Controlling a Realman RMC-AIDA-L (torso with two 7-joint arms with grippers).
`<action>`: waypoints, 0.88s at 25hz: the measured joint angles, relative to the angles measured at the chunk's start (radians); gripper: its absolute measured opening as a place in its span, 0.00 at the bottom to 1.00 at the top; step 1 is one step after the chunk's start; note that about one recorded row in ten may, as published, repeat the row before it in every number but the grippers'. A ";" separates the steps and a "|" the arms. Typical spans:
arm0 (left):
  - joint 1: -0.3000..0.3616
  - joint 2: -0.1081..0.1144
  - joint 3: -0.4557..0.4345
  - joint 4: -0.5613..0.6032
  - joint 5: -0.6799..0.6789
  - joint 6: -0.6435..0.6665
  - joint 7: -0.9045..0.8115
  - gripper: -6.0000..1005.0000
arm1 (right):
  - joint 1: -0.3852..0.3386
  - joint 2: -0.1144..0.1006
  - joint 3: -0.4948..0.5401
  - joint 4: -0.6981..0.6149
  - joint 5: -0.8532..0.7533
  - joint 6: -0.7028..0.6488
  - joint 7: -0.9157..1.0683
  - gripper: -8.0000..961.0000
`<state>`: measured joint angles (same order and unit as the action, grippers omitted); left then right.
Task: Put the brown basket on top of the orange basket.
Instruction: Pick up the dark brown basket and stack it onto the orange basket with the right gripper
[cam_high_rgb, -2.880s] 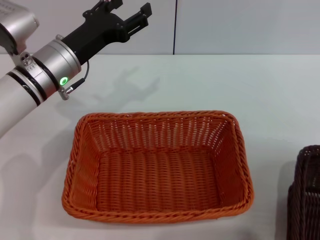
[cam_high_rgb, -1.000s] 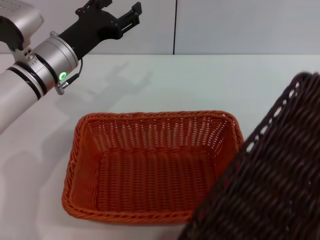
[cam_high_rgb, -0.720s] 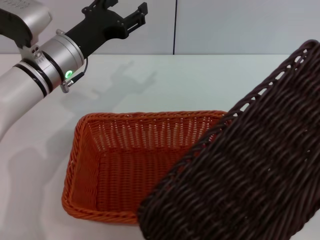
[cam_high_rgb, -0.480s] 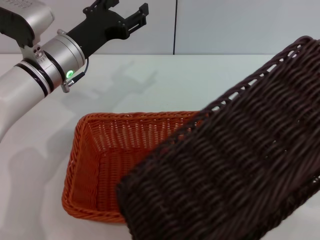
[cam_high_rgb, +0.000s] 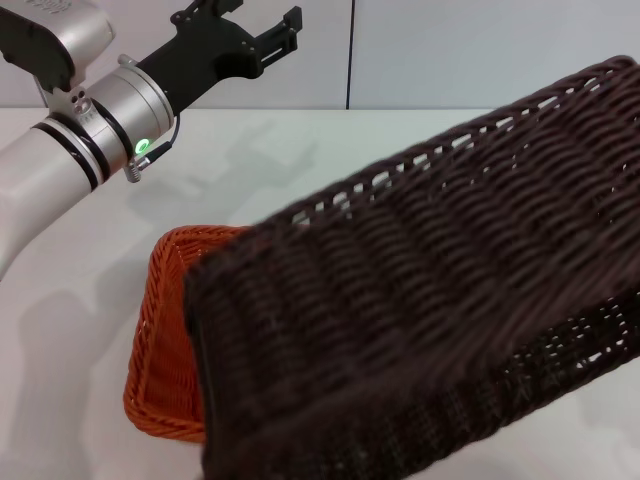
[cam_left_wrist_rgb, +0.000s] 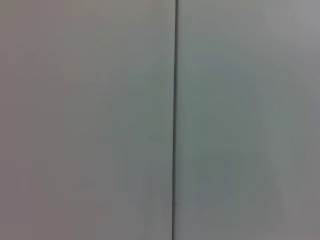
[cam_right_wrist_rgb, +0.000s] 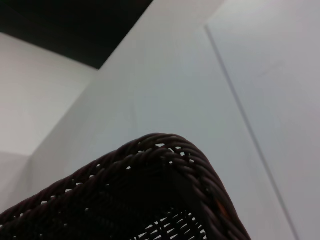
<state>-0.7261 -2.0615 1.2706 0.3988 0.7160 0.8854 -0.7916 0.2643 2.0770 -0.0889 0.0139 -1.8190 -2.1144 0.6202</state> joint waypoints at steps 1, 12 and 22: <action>-0.002 0.000 0.001 0.000 0.001 -0.002 0.002 0.84 | -0.004 0.001 0.004 0.030 0.000 0.008 -0.026 0.16; -0.015 0.001 -0.003 0.003 0.005 -0.015 0.047 0.84 | 0.004 0.013 0.006 0.308 -0.002 0.149 -0.210 0.16; -0.037 0.001 0.004 0.004 0.005 -0.038 0.080 0.84 | -0.041 0.015 0.044 0.447 0.030 0.278 -0.239 0.16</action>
<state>-0.7633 -2.0603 1.2745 0.4029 0.7210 0.8473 -0.7117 0.2235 2.0917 -0.0450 0.4613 -1.7890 -1.8361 0.3812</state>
